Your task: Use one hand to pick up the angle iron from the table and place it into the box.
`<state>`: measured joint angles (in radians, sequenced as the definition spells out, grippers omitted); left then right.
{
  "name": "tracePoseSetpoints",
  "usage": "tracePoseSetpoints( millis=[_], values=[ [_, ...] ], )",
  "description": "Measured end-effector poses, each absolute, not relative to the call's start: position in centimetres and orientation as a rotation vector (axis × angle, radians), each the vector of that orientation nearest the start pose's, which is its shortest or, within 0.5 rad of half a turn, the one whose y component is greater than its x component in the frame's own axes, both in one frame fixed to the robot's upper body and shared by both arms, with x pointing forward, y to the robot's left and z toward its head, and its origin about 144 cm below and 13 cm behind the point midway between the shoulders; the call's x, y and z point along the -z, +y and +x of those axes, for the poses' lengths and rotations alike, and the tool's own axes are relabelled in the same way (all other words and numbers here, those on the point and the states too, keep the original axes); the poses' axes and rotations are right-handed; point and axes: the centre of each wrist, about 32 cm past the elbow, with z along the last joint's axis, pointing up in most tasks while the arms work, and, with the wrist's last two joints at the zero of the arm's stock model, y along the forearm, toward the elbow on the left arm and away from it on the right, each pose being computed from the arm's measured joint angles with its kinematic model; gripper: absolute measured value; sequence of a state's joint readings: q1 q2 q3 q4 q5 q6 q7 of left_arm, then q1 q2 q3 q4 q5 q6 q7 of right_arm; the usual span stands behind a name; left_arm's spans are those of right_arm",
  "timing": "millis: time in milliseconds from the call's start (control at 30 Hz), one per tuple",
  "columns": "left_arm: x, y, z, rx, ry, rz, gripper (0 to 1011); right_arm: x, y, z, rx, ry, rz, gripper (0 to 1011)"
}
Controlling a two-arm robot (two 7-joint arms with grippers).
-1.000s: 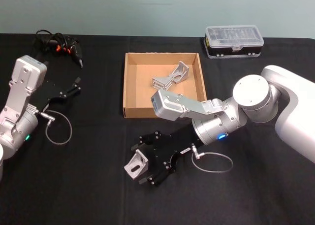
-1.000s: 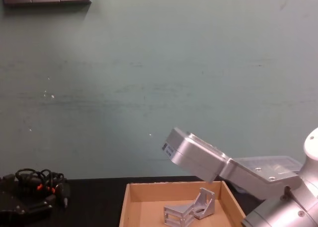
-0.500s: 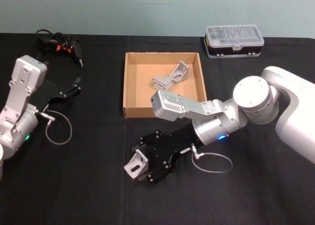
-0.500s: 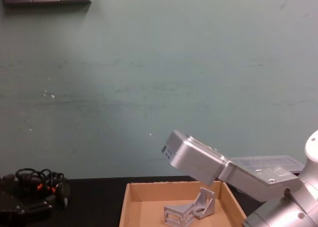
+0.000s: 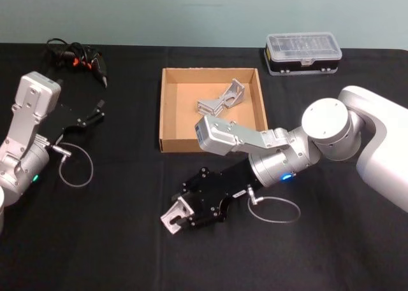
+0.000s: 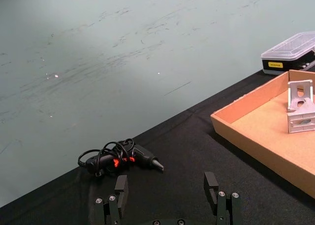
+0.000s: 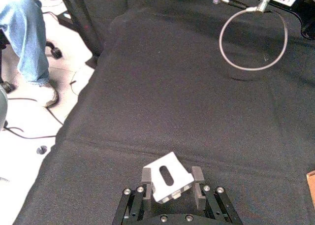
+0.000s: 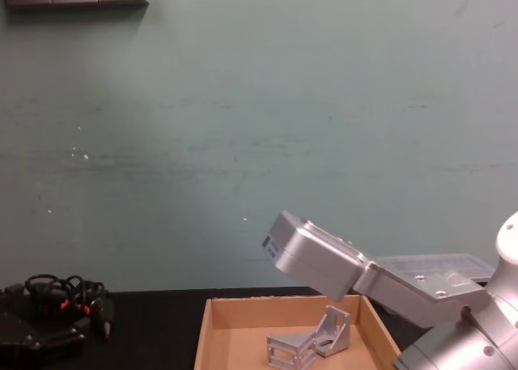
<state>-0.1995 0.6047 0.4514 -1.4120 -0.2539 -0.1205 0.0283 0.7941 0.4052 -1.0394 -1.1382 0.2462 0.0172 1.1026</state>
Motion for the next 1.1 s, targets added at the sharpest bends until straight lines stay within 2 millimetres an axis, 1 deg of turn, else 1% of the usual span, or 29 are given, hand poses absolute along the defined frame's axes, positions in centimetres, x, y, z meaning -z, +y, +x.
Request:
tracePoseSetpoints(
  millis=[300,433,533,567,633,733,833,967,1100],
  values=[
    [-114.0,31.0,48.9,-1.248,-0.285,0.304,1011,-120.1,-16.4,59.0,-0.166,-0.173,-0.62,488],
    [-114.0,31.0,48.9,-1.248,-0.285,0.305,1012,-120.6,-16.5,59.0,-0.159,-0.18,-0.605,488],
    [-114.0,31.0,48.9,-1.248,-0.285,0.305,1011,-121.6,-17.0,58.9,-0.127,-0.195,-0.576,488],
    [-114.0,31.0,48.9,-1.248,-0.285,0.305,1011,-121.6,-17.0,58.9,-0.127,-0.195,-0.576,488],
    [-114.0,31.0,48.9,-1.248,-0.285,0.304,1011,-122.6,-17.6,58.8,-0.082,-0.213,-0.549,488],
    [-114.0,31.0,48.9,-1.248,-0.285,0.304,1011,-123.4,-18.2,58.8,-0.028,-0.224,-0.53,488],
    [-114.0,31.0,48.9,-1.248,-0.285,0.304,1011,-124.1,-19.1,58.8,0.068,-0.233,-0.504,488],
    [-114.0,31.0,48.9,-1.248,-0.285,0.305,1011,-124.4,-20.0,58.9,0.22,-0.224,-0.46,488],
    [-114.0,31.0,48.9,-1.248,-0.285,0.304,1011,-123.9,-20.3,59.3,0.33,-0.202,-0.444,488]
  ],
)
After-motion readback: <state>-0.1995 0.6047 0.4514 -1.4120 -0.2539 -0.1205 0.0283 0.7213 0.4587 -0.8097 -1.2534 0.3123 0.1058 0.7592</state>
